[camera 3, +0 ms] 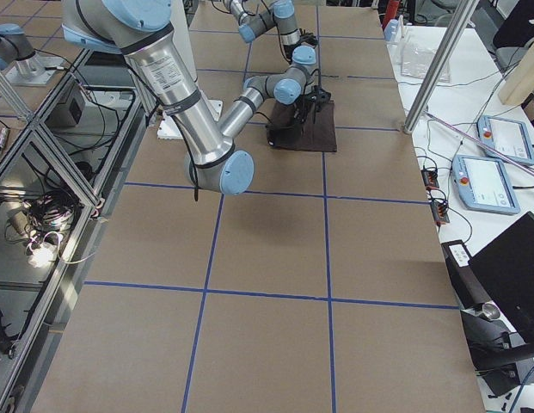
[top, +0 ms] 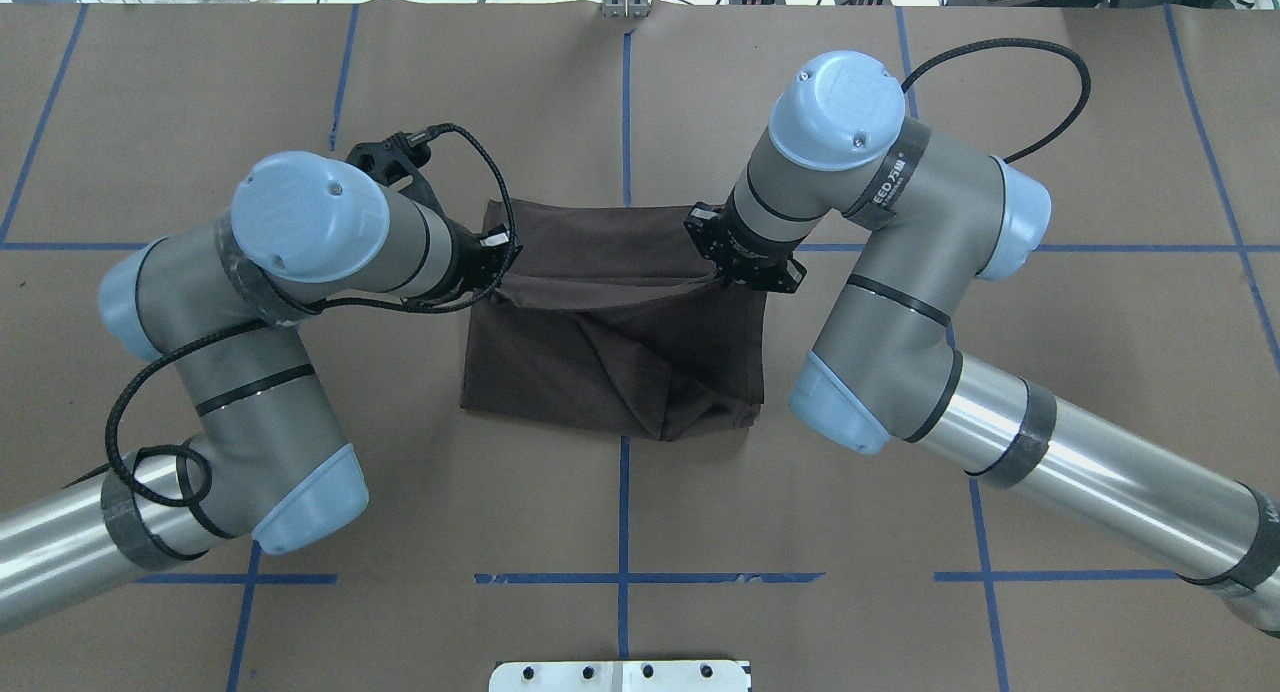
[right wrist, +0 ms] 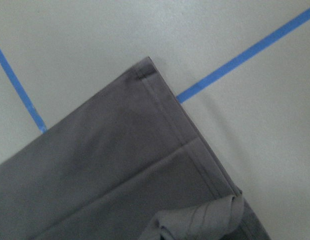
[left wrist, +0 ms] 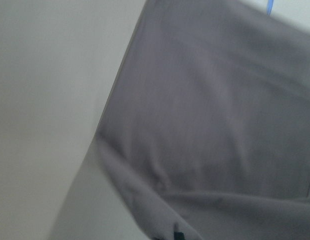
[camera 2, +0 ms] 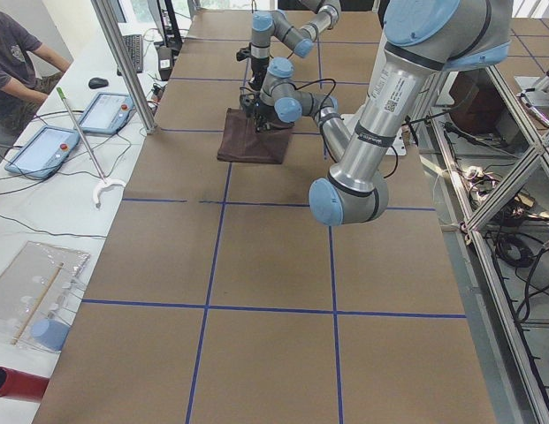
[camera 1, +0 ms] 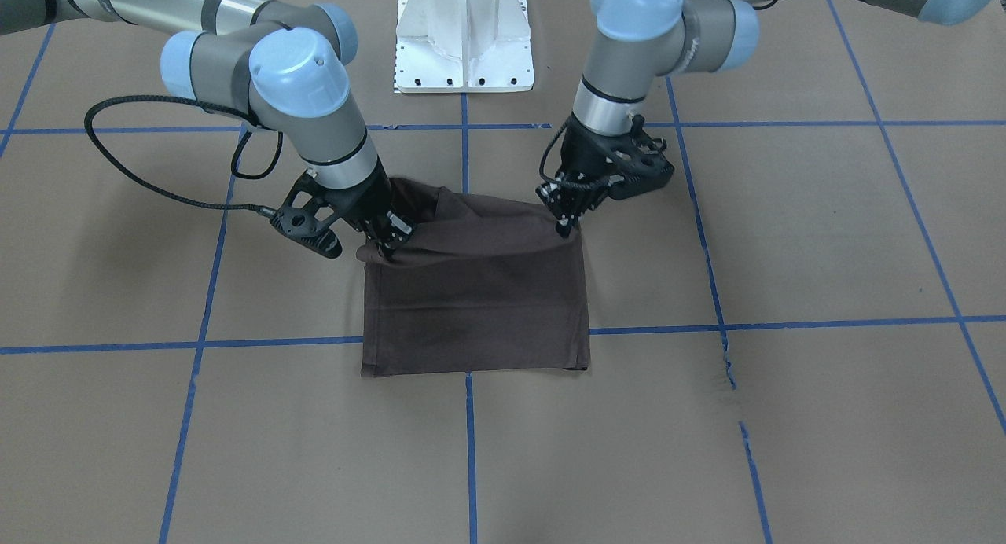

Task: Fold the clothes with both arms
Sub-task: 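Lift both near corners and fold them toward the far edge with both grippers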

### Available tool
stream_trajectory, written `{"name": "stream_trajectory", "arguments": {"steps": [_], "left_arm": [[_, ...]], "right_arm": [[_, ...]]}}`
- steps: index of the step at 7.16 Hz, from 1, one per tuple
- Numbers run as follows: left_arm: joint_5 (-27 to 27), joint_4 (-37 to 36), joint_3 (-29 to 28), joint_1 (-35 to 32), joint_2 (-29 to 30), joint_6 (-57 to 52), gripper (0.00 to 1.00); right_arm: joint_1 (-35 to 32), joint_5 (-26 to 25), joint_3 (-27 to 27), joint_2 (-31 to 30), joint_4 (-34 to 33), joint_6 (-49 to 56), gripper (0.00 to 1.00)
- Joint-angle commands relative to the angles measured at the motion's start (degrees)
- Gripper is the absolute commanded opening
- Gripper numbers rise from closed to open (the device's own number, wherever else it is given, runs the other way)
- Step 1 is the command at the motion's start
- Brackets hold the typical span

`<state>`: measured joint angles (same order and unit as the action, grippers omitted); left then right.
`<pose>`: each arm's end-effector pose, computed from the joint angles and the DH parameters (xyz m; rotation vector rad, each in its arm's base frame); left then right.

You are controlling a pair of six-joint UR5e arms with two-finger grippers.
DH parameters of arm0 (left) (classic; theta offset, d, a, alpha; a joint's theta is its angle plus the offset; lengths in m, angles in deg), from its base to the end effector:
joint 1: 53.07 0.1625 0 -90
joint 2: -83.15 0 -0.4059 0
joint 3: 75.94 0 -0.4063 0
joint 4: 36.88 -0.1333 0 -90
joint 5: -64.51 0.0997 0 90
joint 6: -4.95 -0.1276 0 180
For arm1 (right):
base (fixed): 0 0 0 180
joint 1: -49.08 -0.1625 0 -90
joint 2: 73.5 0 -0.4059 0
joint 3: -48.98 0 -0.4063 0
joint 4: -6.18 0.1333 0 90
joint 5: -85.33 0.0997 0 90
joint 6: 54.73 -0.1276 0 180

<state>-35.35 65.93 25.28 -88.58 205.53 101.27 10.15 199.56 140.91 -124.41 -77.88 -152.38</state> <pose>0.4819 -0.4808 0.2116 0.0961 1.0056 -0.5835 -0.5058 -0.5126 0.2174 -0.1688 -0.8973 0.5837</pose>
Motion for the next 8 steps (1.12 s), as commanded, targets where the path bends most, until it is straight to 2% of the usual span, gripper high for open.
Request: {"name": "stream_trajectory", "arguments": {"steps": [1,3,5,6,7,8], "left_arm": [[-0.4,1.4,-4.3,-2.5,2.5,-0.1,0.00],[-0.3,4.2,-6.4,-2.5,3.1,-0.1,0.00],[0.1,6.1,-10.1,-2.6,3.8,0.4,0.00],[0.3,7.8,-14.8,-3.8,5.8,-0.3,0.76],[0.4,9.1,-21.4,-6.1,9.9,-5.7,1.00],[0.3,9.1,-23.1,-9.8,10.4,-11.8,1.00]], "right_arm": [[-2.0,0.9,-6.9,3.1,3.9,0.0,0.00],[-2.6,1.0,-11.7,6.7,4.0,0.1,0.00],[-2.9,0.9,-14.7,7.4,4.0,0.1,0.00],[-4.2,1.0,-18.8,9.6,4.7,0.3,0.17],[-6.3,0.9,-31.2,16.2,10.1,0.9,0.99],[-8.8,0.9,-37.3,18.5,12.2,6.0,1.00]]}}
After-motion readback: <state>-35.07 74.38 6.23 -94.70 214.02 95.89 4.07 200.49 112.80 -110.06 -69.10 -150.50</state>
